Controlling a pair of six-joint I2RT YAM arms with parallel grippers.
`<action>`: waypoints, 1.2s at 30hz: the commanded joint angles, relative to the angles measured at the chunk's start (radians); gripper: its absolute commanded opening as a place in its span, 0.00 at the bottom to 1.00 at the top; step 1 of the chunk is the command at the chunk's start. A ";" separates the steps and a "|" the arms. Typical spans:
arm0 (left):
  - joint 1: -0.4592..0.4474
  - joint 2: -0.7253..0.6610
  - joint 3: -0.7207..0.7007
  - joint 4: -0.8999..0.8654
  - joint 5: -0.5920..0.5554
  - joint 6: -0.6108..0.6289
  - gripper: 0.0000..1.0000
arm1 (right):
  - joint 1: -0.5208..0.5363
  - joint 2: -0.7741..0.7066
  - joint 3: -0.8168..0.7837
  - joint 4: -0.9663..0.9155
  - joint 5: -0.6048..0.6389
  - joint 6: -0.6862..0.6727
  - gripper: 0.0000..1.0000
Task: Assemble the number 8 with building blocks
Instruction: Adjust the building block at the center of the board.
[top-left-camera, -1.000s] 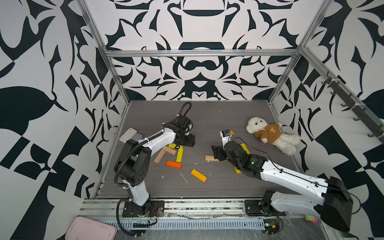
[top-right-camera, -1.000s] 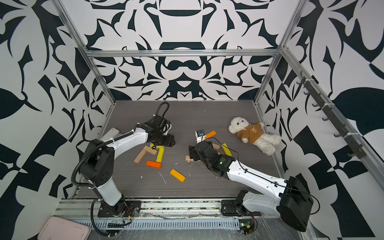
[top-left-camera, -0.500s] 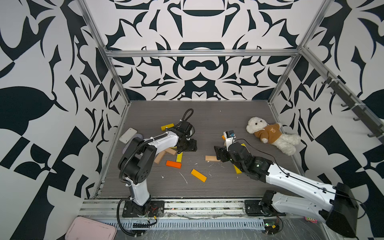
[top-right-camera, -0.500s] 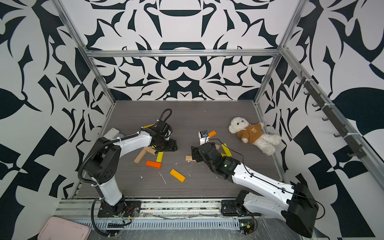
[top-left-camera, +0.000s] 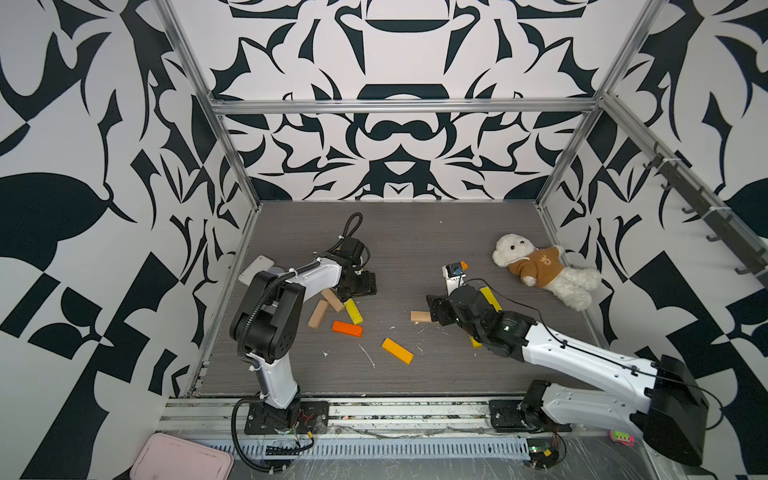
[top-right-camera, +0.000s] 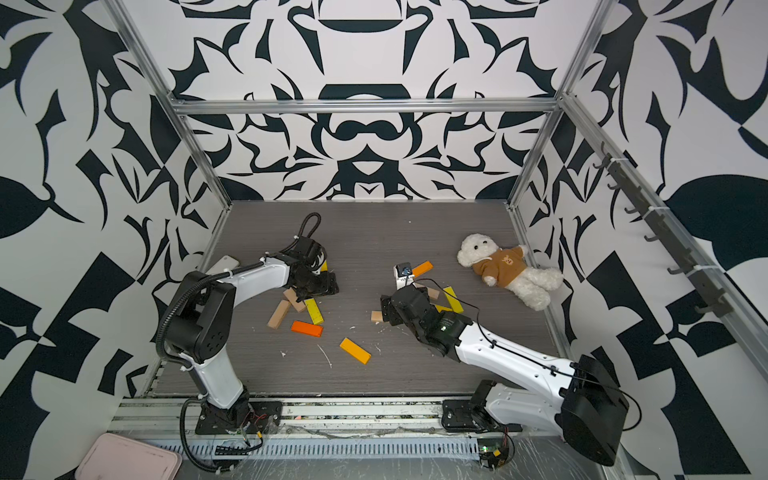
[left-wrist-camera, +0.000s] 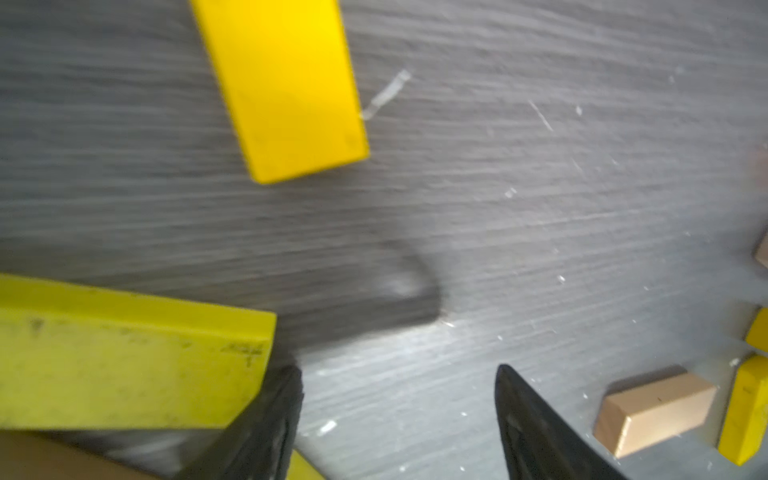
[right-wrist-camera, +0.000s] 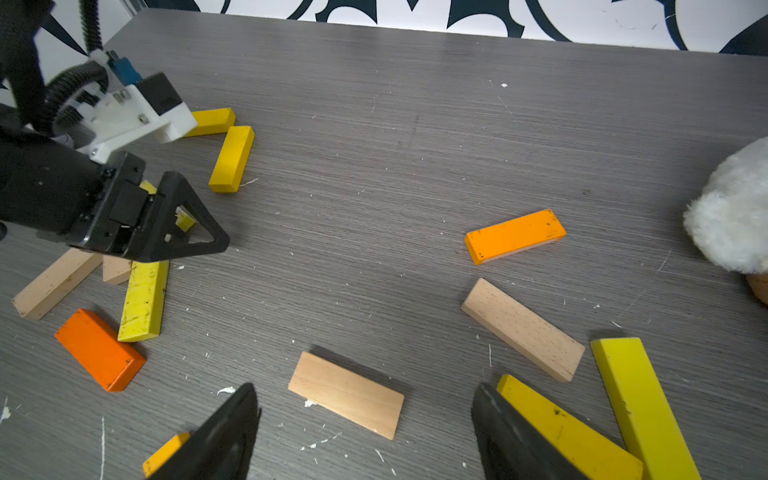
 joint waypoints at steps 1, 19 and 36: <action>0.037 -0.021 -0.023 -0.032 -0.041 0.016 0.77 | 0.005 -0.005 -0.002 0.039 0.011 0.023 0.83; 0.077 -0.008 0.105 -0.069 -0.104 -0.022 0.81 | 0.004 -0.034 -0.018 0.022 0.039 0.053 0.81; 0.028 0.251 0.382 -0.152 -0.229 -0.036 0.66 | 0.005 -0.074 -0.059 0.004 0.072 0.070 0.77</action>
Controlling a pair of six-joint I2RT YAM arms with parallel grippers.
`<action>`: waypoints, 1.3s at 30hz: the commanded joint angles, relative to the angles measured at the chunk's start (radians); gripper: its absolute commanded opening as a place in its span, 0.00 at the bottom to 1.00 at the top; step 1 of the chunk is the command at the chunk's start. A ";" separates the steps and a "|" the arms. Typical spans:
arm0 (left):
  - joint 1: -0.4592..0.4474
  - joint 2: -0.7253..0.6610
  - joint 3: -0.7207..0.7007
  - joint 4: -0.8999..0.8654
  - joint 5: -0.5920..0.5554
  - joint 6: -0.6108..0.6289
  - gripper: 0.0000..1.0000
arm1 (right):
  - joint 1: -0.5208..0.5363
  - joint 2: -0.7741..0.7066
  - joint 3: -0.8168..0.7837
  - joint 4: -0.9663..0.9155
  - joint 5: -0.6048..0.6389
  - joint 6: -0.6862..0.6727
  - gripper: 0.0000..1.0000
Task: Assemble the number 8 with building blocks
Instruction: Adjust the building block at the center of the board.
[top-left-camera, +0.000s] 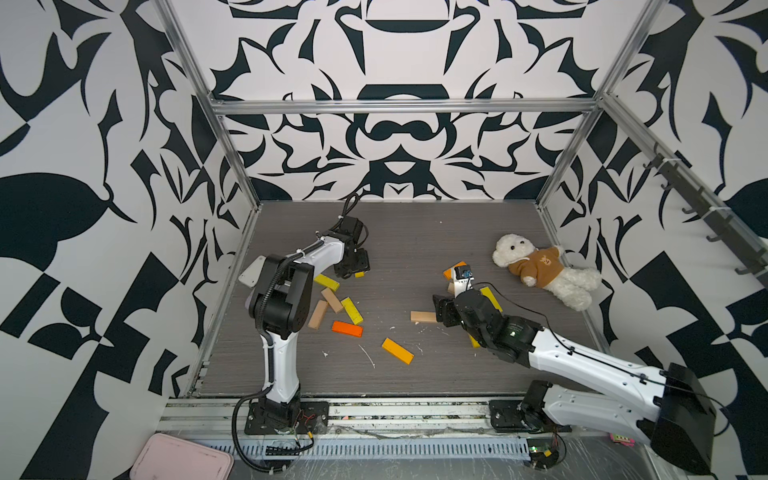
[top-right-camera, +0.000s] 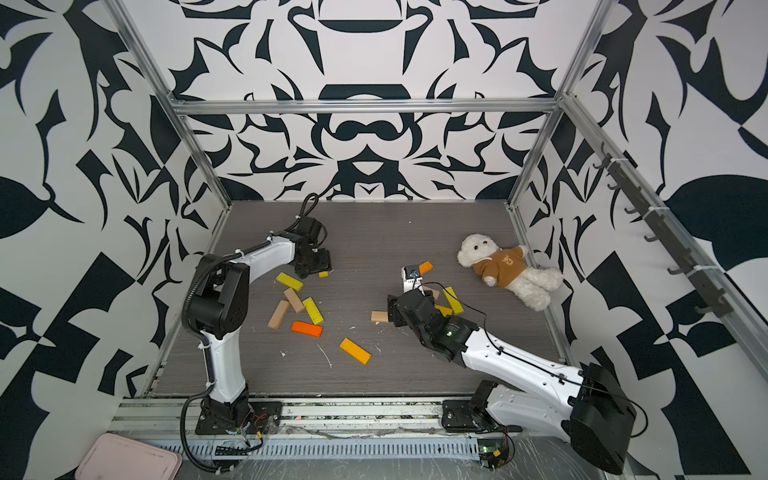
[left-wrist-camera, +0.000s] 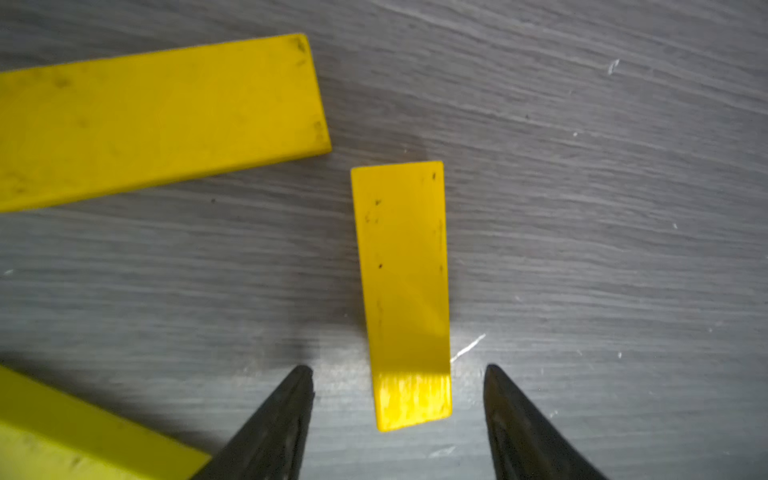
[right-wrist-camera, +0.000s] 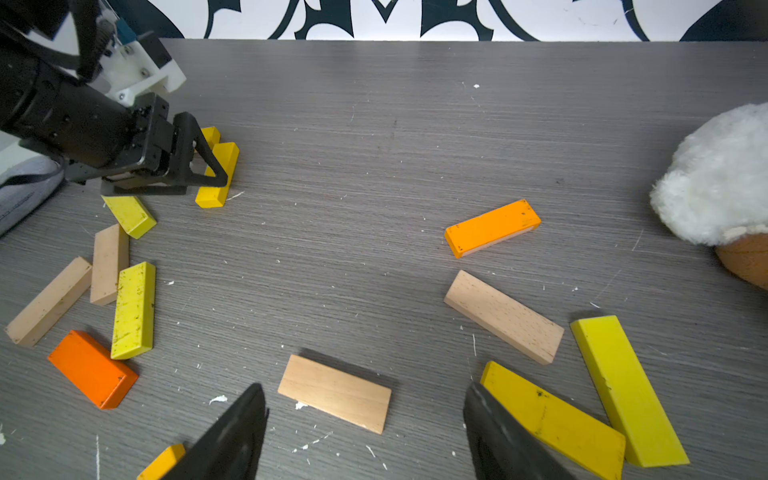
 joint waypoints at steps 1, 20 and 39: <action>-0.013 0.040 0.055 -0.060 -0.048 0.008 0.65 | 0.005 -0.013 -0.009 0.004 0.026 0.018 0.77; -0.020 0.073 0.069 -0.099 -0.130 0.093 0.39 | 0.005 -0.011 -0.041 0.019 0.023 0.041 0.75; -0.059 -0.054 -0.105 -0.076 -0.153 0.052 0.41 | 0.005 -0.029 -0.079 0.028 0.019 0.060 0.72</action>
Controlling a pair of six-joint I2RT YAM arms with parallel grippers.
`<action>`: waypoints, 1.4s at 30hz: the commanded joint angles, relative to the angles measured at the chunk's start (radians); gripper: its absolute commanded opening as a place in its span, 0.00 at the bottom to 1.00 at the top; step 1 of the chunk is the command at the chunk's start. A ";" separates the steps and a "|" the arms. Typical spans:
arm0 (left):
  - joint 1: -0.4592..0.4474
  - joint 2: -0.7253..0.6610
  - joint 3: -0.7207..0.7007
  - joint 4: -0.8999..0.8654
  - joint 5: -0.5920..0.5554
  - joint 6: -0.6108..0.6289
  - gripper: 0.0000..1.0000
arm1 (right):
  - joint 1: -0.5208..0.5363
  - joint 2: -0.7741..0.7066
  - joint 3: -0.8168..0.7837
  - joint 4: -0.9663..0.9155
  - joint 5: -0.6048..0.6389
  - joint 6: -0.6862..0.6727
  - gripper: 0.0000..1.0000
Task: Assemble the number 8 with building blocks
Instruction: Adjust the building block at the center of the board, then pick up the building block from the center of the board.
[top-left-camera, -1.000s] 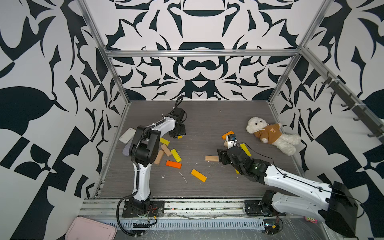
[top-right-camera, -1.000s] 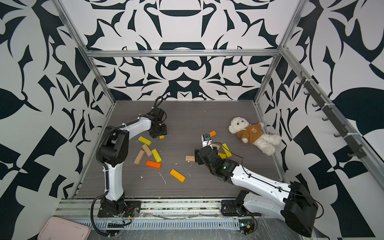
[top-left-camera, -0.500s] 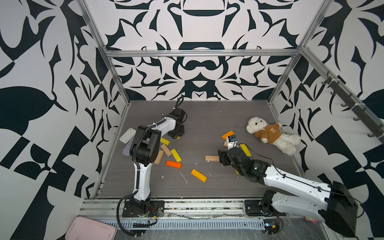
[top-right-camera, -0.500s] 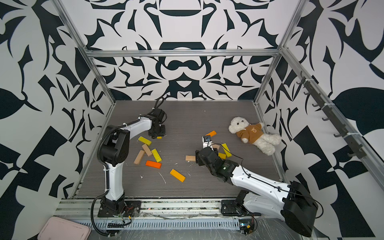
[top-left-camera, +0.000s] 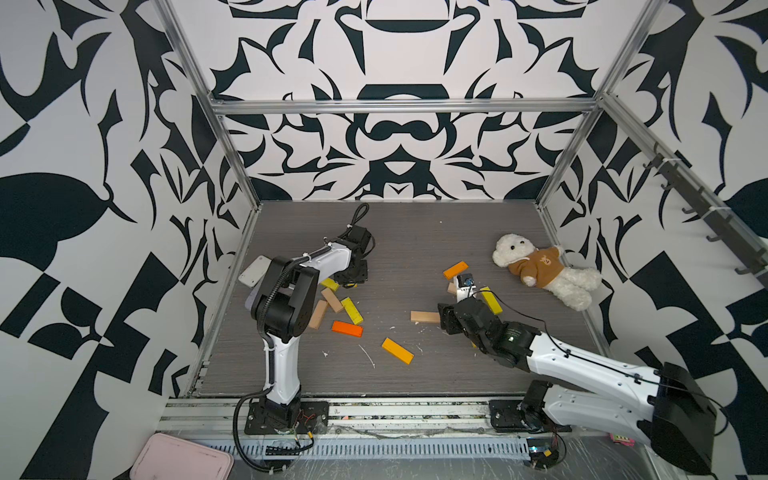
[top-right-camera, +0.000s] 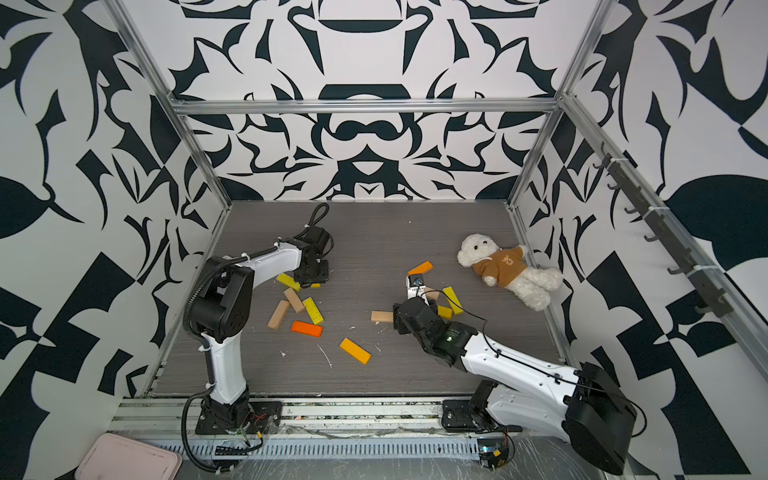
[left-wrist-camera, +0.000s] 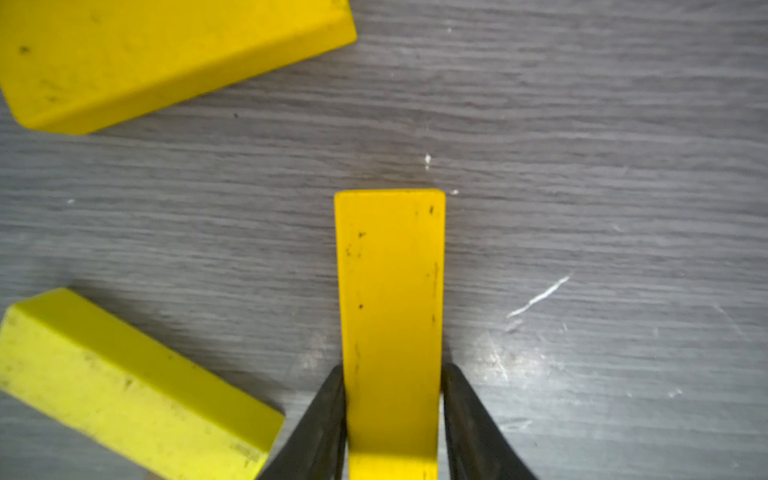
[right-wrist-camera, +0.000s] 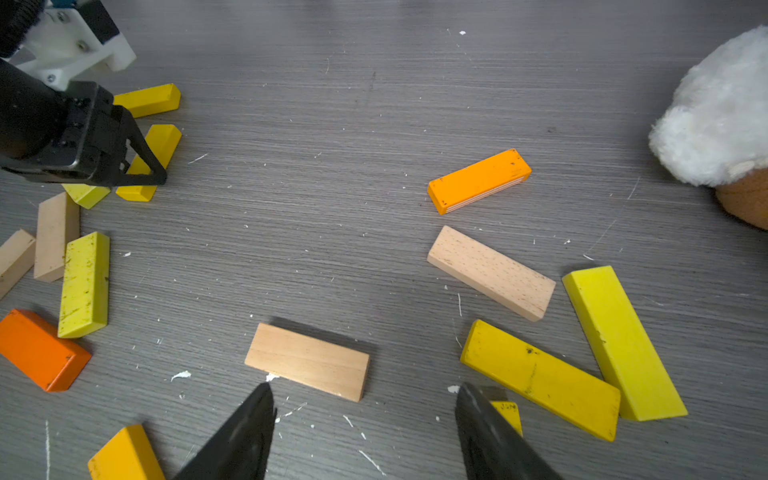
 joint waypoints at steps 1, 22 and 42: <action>-0.004 -0.023 -0.018 -0.030 0.000 -0.012 0.44 | 0.004 -0.026 -0.004 0.025 0.015 0.013 0.72; 0.151 -0.179 0.014 -0.004 0.217 0.269 0.73 | 0.005 -0.032 0.012 0.026 -0.012 -0.035 0.73; 0.224 0.050 0.307 -0.159 0.213 0.645 0.75 | 0.004 -0.051 0.001 0.067 -0.040 -0.085 0.80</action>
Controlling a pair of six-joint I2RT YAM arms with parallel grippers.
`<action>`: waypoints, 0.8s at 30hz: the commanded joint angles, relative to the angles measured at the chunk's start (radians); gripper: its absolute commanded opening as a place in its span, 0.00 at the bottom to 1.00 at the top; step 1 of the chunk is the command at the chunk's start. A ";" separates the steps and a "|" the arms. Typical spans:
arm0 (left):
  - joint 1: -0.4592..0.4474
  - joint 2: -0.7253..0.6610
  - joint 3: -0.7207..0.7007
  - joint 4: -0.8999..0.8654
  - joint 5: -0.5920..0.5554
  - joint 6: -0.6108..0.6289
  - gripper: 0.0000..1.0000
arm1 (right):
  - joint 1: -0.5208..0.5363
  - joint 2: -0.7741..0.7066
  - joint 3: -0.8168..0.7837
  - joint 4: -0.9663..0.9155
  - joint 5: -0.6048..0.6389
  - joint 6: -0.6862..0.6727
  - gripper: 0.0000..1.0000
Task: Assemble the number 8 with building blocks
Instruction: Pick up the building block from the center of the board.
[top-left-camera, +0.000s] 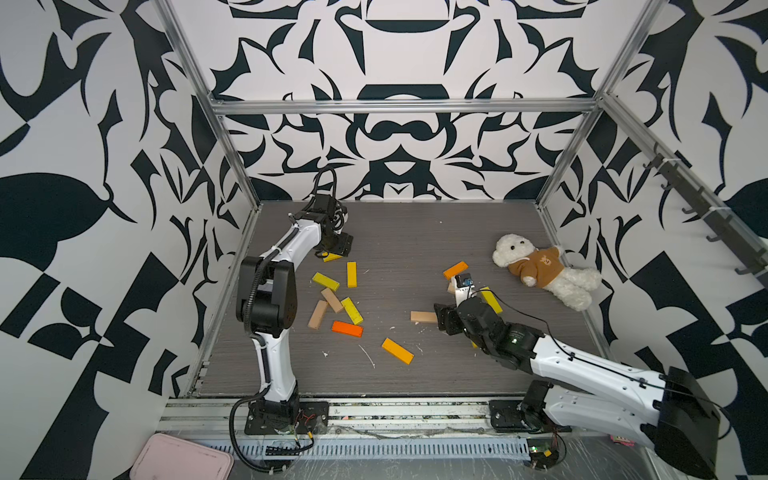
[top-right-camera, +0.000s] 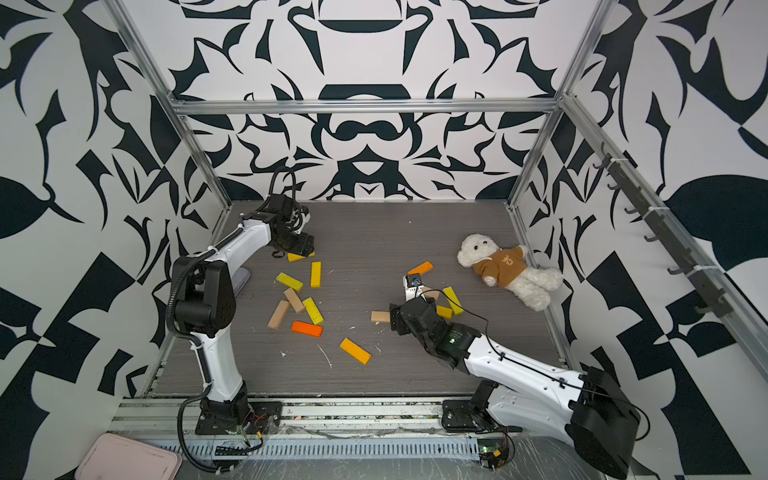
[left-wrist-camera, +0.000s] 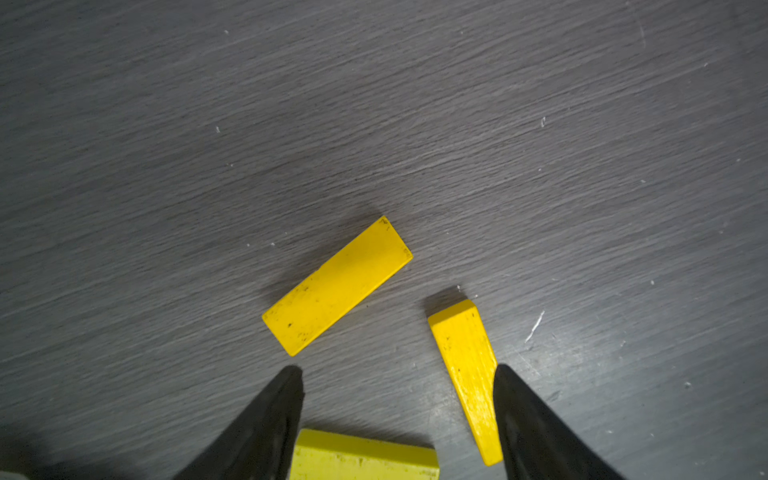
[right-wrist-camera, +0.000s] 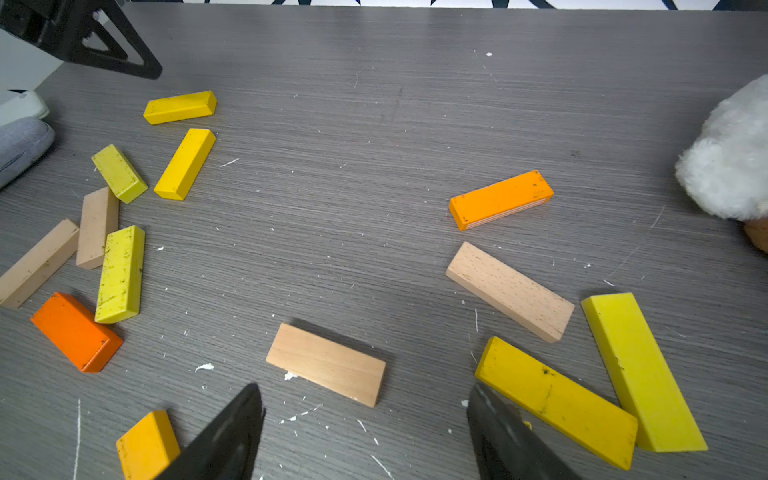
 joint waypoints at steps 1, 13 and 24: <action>0.005 0.053 0.051 -0.080 -0.019 0.066 0.75 | 0.004 -0.019 0.011 0.026 0.002 -0.017 0.80; 0.020 0.175 0.153 -0.083 -0.038 0.081 0.78 | 0.005 -0.025 0.011 0.013 0.009 -0.021 0.81; 0.030 0.225 0.176 -0.080 -0.024 0.070 0.79 | 0.005 -0.033 0.010 -0.005 0.014 -0.016 0.81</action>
